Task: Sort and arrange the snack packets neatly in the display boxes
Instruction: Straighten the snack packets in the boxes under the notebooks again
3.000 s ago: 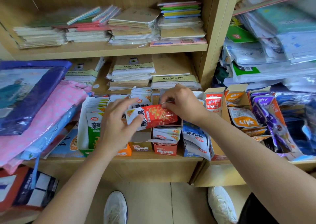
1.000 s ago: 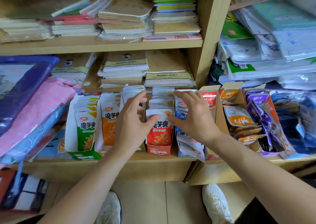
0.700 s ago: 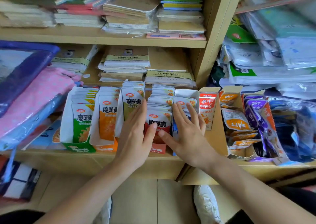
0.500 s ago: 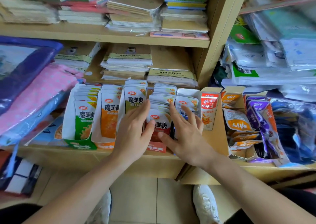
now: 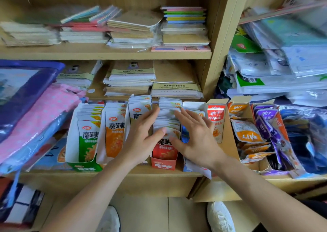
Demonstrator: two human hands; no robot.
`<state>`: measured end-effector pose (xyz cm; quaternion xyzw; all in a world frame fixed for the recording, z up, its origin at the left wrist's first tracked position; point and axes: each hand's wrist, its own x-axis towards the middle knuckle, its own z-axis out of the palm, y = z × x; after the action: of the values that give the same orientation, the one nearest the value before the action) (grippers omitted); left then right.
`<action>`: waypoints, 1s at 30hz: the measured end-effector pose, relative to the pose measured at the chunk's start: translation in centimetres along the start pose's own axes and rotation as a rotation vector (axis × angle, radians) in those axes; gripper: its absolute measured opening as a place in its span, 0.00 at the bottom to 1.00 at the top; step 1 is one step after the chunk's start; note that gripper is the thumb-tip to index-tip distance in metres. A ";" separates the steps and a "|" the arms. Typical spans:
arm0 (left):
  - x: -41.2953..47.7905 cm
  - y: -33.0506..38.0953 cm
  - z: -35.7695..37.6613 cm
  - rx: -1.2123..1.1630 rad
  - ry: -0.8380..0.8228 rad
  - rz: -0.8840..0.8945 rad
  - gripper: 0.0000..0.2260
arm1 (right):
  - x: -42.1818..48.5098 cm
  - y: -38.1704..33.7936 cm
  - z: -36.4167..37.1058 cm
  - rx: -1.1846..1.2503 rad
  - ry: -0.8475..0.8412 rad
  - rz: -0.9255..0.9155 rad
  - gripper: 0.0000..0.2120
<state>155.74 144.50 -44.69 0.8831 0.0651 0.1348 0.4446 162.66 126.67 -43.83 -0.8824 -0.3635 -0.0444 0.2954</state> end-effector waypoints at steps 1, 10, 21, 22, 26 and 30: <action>0.1 0.0 -0.1 0.013 -0.009 0.018 0.28 | 0.1 0.3 -0.4 0.013 0.021 -0.002 0.36; 0.6 -0.7 0.4 0.216 0.025 0.200 0.24 | 0.9 1.7 -1.0 0.067 -0.134 -0.196 0.31; -2.1 2.6 0.2 0.356 0.070 0.503 0.22 | -1.1 5.6 -7.6 0.188 0.057 -0.043 0.13; -2.6 2.8 0.6 0.381 0.056 0.554 0.21 | -1.6 5.8 -7.9 0.165 0.058 -0.053 0.12; -4.2 2.8 2.7 0.519 -0.022 0.638 0.21 | -4.1 6.4 -7.4 0.127 -0.024 -0.076 0.11; -4.0 2.1 4.0 0.604 0.011 0.688 0.12 | -6.3 6.2 -5.7 0.097 -0.189 -0.167 0.19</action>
<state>153.12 139.19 -45.99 0.9427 -0.1931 0.2544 0.0962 162.97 116.15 -44.02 -0.8339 -0.4637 0.0320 0.2975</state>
